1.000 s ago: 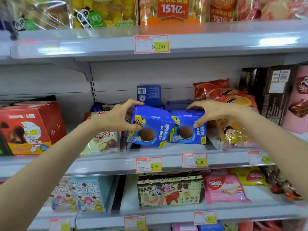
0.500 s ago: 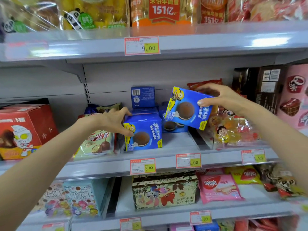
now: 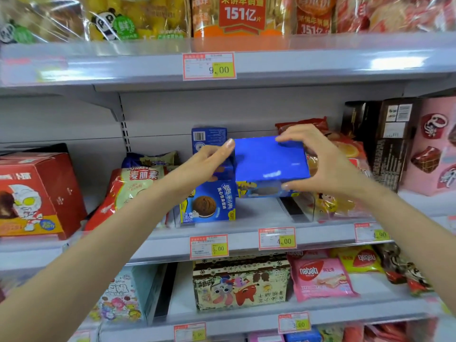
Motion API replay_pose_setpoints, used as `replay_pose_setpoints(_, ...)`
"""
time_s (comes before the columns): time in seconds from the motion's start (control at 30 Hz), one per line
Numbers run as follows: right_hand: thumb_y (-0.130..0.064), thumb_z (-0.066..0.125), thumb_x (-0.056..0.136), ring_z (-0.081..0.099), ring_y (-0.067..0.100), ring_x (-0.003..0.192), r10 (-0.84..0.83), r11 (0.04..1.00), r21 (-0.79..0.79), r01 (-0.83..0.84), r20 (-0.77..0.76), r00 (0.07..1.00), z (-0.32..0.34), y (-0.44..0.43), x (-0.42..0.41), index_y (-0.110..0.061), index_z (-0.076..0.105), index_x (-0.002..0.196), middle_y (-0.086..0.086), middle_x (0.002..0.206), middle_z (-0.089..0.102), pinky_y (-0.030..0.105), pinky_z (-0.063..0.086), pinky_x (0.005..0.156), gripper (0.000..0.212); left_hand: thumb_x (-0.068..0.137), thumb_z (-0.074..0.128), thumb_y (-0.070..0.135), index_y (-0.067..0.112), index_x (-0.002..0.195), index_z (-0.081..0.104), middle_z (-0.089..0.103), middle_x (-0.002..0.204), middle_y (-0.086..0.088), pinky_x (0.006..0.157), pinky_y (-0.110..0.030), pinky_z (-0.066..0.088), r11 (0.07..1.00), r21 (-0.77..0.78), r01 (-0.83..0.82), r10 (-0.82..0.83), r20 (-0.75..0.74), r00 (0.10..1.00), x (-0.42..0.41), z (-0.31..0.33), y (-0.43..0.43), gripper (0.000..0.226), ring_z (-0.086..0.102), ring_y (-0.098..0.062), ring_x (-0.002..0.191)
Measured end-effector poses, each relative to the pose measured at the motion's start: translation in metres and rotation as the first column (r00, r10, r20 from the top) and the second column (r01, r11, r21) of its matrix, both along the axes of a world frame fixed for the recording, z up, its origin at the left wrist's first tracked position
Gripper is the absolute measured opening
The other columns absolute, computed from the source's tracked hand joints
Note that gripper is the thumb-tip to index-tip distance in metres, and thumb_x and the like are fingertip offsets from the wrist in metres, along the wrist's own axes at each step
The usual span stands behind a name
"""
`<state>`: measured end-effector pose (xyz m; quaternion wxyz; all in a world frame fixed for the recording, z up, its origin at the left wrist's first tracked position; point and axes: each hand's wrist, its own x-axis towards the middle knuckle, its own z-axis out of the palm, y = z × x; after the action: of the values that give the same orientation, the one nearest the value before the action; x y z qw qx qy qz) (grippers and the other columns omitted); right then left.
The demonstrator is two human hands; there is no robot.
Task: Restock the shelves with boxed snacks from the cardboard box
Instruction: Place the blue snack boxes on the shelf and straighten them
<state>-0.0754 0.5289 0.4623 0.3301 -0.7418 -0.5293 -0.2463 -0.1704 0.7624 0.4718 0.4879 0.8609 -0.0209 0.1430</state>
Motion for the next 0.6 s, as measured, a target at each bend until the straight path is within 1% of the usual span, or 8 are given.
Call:
replay_pose_setpoints(0.03, -0.031, 0.08, 0.064, 0.042, 0.009, 0.124, 0.008, 1.0, 0.027, -0.011, 0.111, 0.994, -0.008, 0.0, -0.002, -0.018, 0.049, 0.125, -0.001, 0.13, 0.043, 0.022, 0.039, 0.1, 0.07, 0.087, 0.036, 0.059, 0.027, 0.107, 0.052, 0.055, 0.123, 0.001, 0.097, -0.032, 0.045, 1.0, -0.025, 0.005, -0.006, -0.055, 0.998, 0.0, -0.001, 0.0, 0.041, 0.055, -0.012, 0.109)
replay_pose_setpoints(0.1, -0.032, 0.08, 0.068, 0.041, 0.02, 0.126, 0.011, 0.997, 0.067, -0.031, 0.281, 0.96, -0.021, -0.002, -0.003, -0.014, 0.048, 0.124, 0.008, 0.132, 0.042, 0.031, 0.038, 0.103, 0.066, 0.076, 0.04, 0.065, 0.023, 0.112, 0.054, 0.06, 0.122, -0.003, 0.097, -0.034, 0.047, 0.998, -0.048, 0.037, -0.043, -0.135, 0.99, 0.0, -0.003, 0.001, 0.058, 0.057, -0.014, 0.111)
replay_pose_setpoints(0.17, -0.035, 0.075, 0.071, 0.041, 0.024, 0.126, -0.006, 0.996, 0.089, -0.03, 0.385, 0.923, -0.029, -0.003, -0.004, -0.014, 0.045, 0.122, 0.011, 0.133, 0.04, 0.03, 0.036, 0.105, 0.062, 0.07, 0.043, 0.064, 0.021, 0.115, 0.056, 0.064, 0.118, -0.003, 0.097, -0.033, 0.047, 0.992, -0.08, 0.097, -0.107, -0.143, 0.984, 0.001, -0.002, 0.001, 0.063, 0.059, -0.015, 0.11)
replay_pose_setpoints(0.23, -0.036, 0.073, 0.073, 0.04, 0.024, 0.126, -0.012, 0.994, 0.1, -0.031, 0.403, 0.915, -0.034, -0.003, -0.007, -0.015, 0.044, 0.122, 0.01, 0.133, 0.039, 0.027, 0.035, 0.105, 0.06, 0.07, 0.047, 0.059, 0.021, 0.117, 0.055, 0.067, 0.114, 0.001, 0.096, -0.028, 0.047, 0.977, -0.082, 0.195, -0.205, -0.131, 0.97, 0.002, -0.001, -0.001, 0.061, 0.062, -0.012, 0.106)
replay_pose_setpoints(0.37, -0.038, 0.075, 0.07, 0.04, 0.016, 0.126, 0.006, 0.987, 0.156, -0.043, 0.227, 0.974, -0.032, -0.01, -0.01, -0.014, 0.049, 0.12, 0.007, 0.132, 0.042, 0.021, 0.04, 0.099, 0.061, 0.07, 0.053, 0.055, 0.023, 0.13, 0.042, 0.056, 0.128, 0.0, 0.102, -0.03, 0.043, 0.968, -0.015, 0.251, -0.25, -0.151, 0.956, 0.007, -0.003, -0.004, 0.069, 0.056, -0.011, 0.114)
replay_pose_setpoints(0.43, -0.042, 0.074, 0.065, 0.044, 0.008, 0.12, -0.005, 0.973, 0.231, -0.008, 0.053, 0.999, -0.027, -0.017, -0.011, -0.019, 0.053, 0.116, -0.002, 0.124, 0.046, 0.016, 0.04, 0.094, 0.059, 0.073, 0.053, 0.069, 0.032, 0.13, 0.037, 0.046, 0.137, 0.002, 0.101, -0.029, 0.042, 0.961, 0.14, 0.238, -0.224, -0.111, 0.968, 0.007, -0.003, -0.003, 0.07, 0.049, -0.011, 0.12)
replay_pose_setpoints(0.5, -0.045, 0.072, 0.061, 0.05, 0.005, 0.11, -0.01, 0.936, 0.347, 0.065, -0.159, 0.987, -0.023, -0.023, -0.012, -0.025, 0.056, 0.11, -0.013, 0.114, 0.05, 0.015, 0.041, 0.089, 0.056, 0.064, 0.06, 0.072, 0.035, 0.132, 0.035, 0.039, 0.136, 0.004, 0.099, -0.026, 0.04, 0.937, 0.326, 0.127, -0.155, 0.06, 0.986, 0.007, -0.003, -0.007, 0.082, 0.043, -0.009, 0.121)
replay_pose_setpoints(0.6, -0.047, 0.076, 0.059, 0.051, 0.005, 0.101, -0.15, 0.873, 0.406, 0.27, -0.304, 0.941, -0.017, -0.022, -0.013, -0.027, 0.057, 0.107, -0.011, 0.107, 0.052, 0.006, 0.039, 0.077, 0.055, 0.066, 0.078, 0.049, 0.018, 0.124, 0.044, 0.042, 0.123, 0.0, 0.094, -0.025, 0.039, 0.928, 0.346, -0.141, -0.019, 0.421, 0.907, 0.0, -0.021, -0.038, 0.074, 0.044, -0.014, 0.113)
